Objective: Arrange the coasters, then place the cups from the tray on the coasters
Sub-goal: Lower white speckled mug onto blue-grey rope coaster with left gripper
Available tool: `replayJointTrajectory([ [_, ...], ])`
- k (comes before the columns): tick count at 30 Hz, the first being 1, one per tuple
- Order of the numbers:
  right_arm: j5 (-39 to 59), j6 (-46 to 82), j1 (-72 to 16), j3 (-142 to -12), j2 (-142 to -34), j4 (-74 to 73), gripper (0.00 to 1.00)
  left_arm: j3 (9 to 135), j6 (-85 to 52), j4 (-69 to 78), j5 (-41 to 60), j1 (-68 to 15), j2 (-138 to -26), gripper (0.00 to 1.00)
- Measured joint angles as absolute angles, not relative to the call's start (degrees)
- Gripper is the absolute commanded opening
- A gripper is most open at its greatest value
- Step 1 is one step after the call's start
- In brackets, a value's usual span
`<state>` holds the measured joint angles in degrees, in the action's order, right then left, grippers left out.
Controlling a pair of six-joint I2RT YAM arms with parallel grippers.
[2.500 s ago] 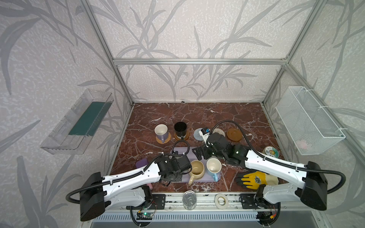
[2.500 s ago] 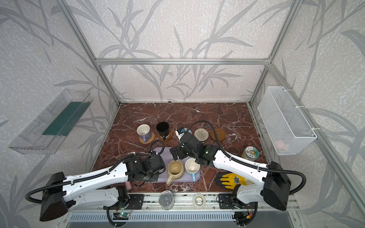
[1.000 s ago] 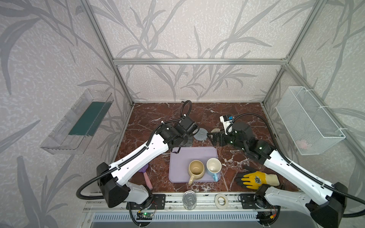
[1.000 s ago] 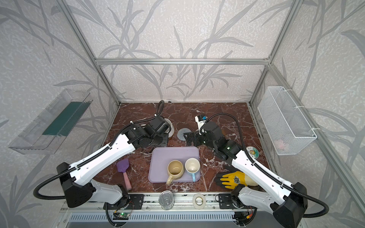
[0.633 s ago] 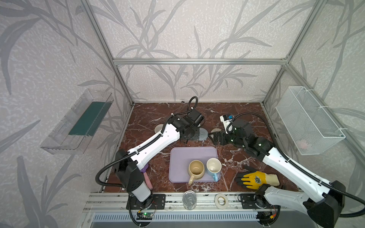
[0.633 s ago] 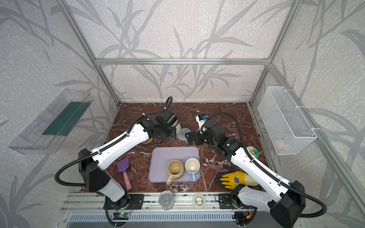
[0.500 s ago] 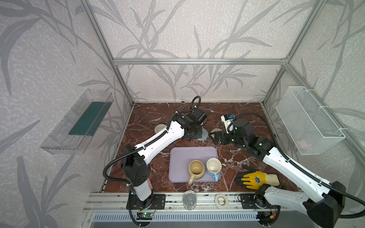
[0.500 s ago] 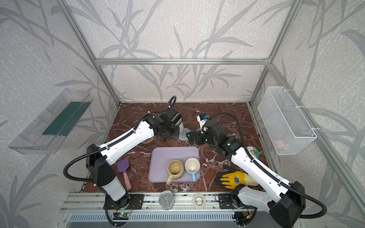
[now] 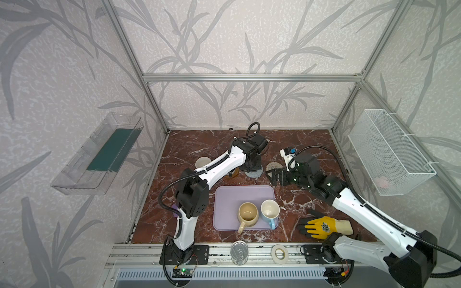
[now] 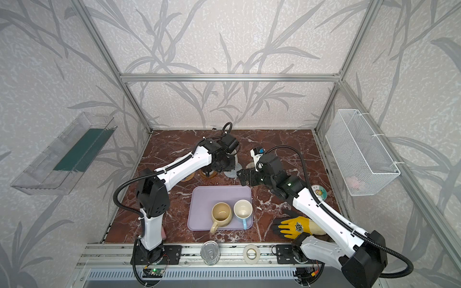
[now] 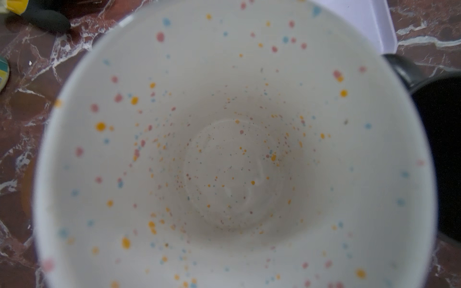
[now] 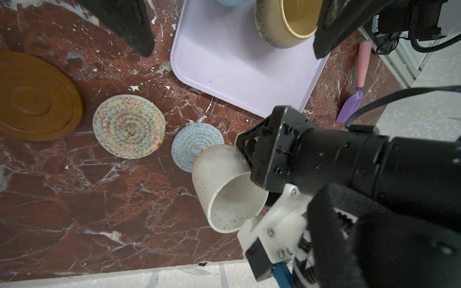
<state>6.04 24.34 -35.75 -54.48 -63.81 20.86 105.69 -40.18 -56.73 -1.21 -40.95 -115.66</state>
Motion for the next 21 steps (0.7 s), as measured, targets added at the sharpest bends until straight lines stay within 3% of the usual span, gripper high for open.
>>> replayJointTrajectory([
  [21, 5.54, 25.17, -35.51, -51.96, -63.61, 20.67, 0.99, 106.59, -40.73, -54.59, -1.58, -40.56, -121.21, 0.00],
])
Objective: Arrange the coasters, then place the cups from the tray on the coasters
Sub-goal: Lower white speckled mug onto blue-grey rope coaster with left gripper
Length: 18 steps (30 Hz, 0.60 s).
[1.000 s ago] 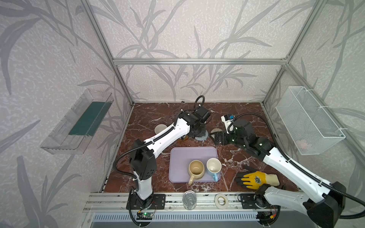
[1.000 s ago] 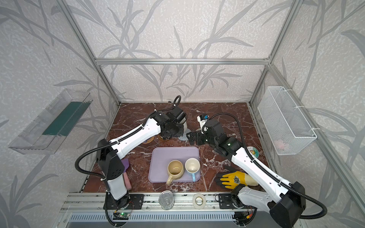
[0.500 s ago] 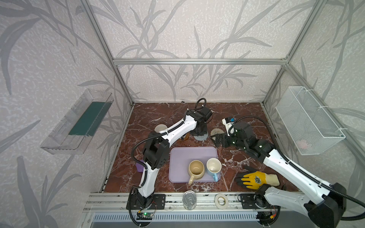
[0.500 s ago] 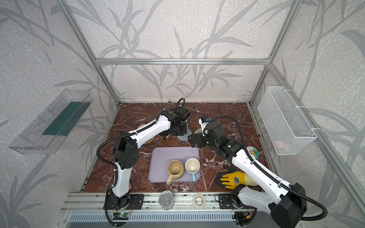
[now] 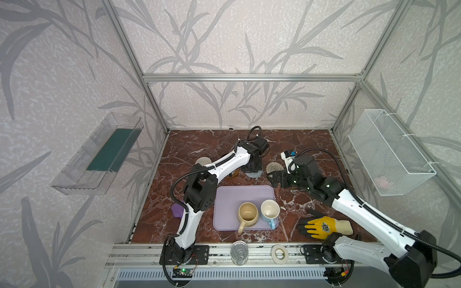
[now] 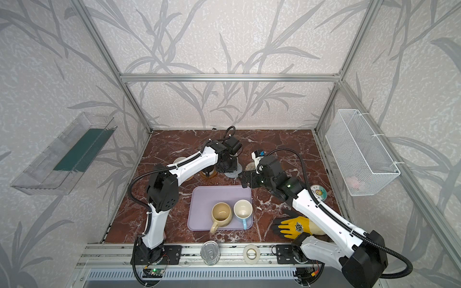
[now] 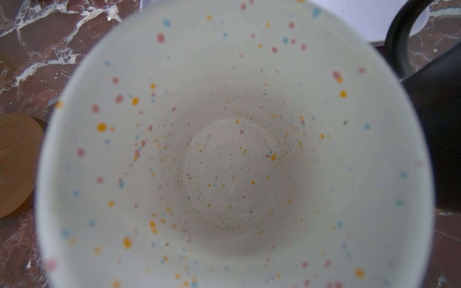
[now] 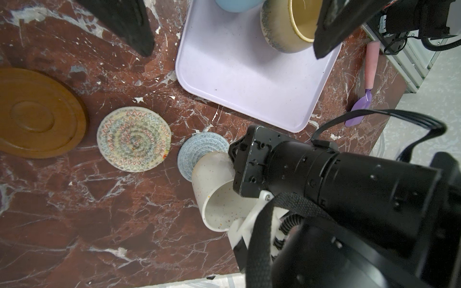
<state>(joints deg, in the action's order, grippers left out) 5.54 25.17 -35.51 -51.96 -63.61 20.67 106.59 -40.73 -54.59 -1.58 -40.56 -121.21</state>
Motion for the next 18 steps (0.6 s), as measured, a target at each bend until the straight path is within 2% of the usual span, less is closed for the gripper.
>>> replayJointTrajectory([
  [18, 5.45, 25.47, -35.51, -50.72, -63.61, 19.57, 0.99, 106.56, -40.71, -53.17, -0.32, -40.56, -123.31, 0.00],
])
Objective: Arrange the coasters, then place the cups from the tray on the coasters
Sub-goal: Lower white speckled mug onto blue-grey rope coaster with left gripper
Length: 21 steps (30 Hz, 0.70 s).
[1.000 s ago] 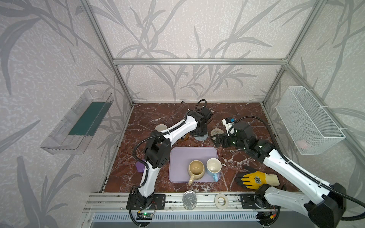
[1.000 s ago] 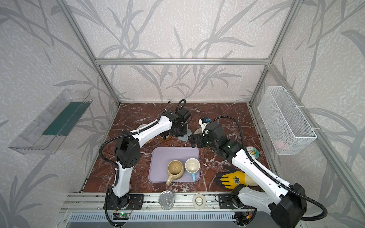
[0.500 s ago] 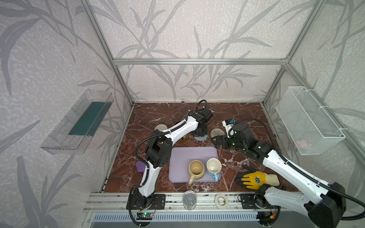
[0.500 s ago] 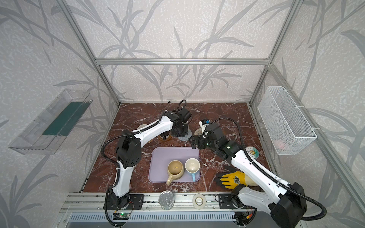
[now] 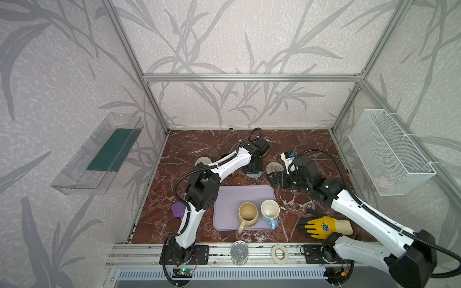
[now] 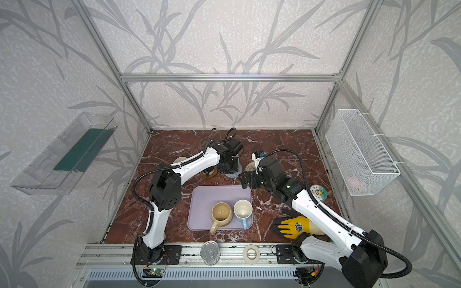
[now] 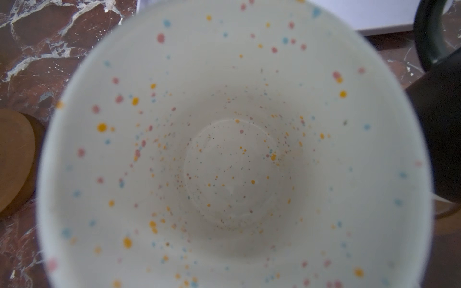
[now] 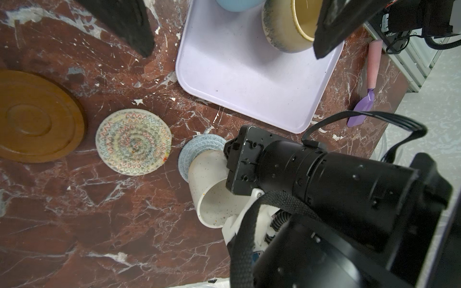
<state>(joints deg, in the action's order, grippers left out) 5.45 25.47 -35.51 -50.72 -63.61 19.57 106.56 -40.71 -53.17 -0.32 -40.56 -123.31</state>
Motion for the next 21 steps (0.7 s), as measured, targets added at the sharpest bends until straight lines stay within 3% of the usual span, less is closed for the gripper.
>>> replayJointTrajectory([
  [19, 5.45, 25.50, -35.51, -49.95, -63.61, 19.53, 0.99, 105.86, -40.73, -52.27, 0.21, -40.69, -123.66, 0.00],
  [21, 5.45, 25.52, -35.51, -49.84, -63.61, 19.44, 0.99, 105.86, -40.73, -52.27, 0.23, -40.73, -123.70, 0.04],
])
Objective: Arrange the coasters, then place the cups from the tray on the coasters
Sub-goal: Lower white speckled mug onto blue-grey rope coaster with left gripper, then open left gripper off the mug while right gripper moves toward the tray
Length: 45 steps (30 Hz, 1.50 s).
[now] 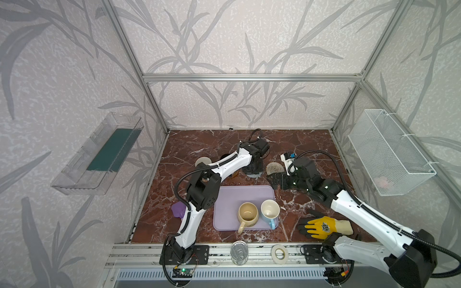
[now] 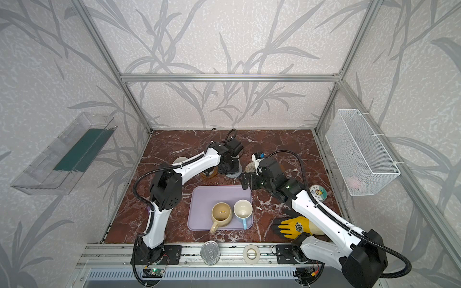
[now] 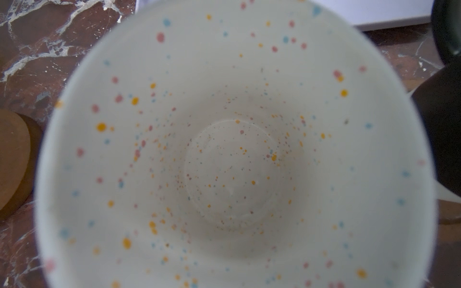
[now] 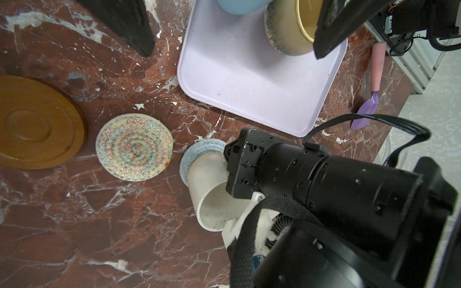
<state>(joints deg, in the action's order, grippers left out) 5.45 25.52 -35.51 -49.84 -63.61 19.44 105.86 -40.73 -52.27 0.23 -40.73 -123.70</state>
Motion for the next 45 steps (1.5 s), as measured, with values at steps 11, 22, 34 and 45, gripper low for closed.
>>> replayJointTrajectory([
  [11, 5.48, 26.13, -35.48, -49.43, -63.88, 19.09, 0.99, 104.68, -41.01, -51.27, 1.41, -40.84, -123.79, 0.23],
  [22, 5.45, 26.76, -35.48, -48.56, -63.72, 19.11, 0.99, 104.51, -42.09, -50.48, 3.20, -40.84, -123.81, 0.99],
  [34, 5.45, 27.22, -35.48, -48.56, -63.07, 19.14, 0.99, 104.51, -42.00, -50.46, 3.64, -40.84, -123.46, 0.99],
  [45, 5.43, 27.33, -37.19, -49.04, -63.07, 22.94, 0.99, 104.51, -39.90, -50.52, 2.59, -40.60, -114.59, 0.99],
])
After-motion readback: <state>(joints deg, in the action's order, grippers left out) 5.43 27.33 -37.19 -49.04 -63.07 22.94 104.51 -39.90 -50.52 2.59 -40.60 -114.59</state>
